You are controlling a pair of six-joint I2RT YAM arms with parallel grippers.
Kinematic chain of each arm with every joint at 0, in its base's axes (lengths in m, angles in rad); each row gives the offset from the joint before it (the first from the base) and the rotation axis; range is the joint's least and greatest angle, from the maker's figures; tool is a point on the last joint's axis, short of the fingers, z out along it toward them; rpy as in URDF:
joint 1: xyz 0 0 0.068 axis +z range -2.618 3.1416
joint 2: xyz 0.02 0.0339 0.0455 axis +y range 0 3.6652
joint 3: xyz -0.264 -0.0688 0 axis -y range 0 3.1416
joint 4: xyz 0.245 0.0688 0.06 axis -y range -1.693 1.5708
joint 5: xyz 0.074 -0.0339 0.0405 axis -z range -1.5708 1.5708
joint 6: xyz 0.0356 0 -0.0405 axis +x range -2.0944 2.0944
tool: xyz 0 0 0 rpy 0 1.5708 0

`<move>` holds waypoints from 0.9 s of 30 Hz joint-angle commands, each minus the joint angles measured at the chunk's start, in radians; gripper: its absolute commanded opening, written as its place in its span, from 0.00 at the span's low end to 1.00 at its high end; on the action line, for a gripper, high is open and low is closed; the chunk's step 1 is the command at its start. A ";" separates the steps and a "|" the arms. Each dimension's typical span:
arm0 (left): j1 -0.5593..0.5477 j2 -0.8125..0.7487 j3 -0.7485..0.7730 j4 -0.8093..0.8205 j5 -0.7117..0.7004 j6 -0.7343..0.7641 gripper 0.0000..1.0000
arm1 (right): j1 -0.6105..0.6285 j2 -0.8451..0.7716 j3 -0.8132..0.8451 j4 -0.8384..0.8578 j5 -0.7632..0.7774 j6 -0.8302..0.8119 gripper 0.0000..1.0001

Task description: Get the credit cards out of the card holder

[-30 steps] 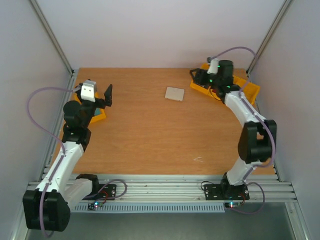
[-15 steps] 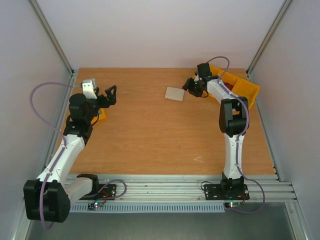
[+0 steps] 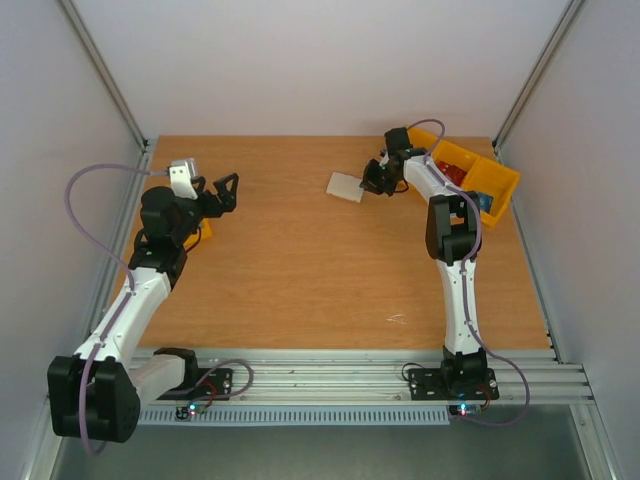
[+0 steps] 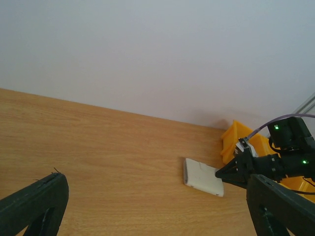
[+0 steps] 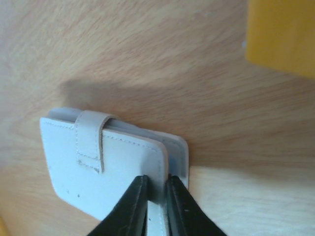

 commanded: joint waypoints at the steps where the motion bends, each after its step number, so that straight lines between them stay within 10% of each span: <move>1: -0.005 0.006 -0.005 0.038 0.069 0.005 0.99 | 0.007 0.017 0.027 0.005 -0.120 -0.007 0.02; 13: -0.005 0.028 -0.030 -0.005 0.295 0.210 0.99 | 0.030 -0.185 0.027 -0.067 -0.292 -0.278 0.01; 20: -0.174 0.040 0.018 -0.035 0.169 0.850 0.99 | 0.054 -0.394 -0.010 -0.243 -0.346 -0.159 0.01; 27: -0.425 0.298 0.087 0.429 -0.065 1.475 0.99 | 0.096 -0.666 -0.291 0.040 -0.313 0.223 0.01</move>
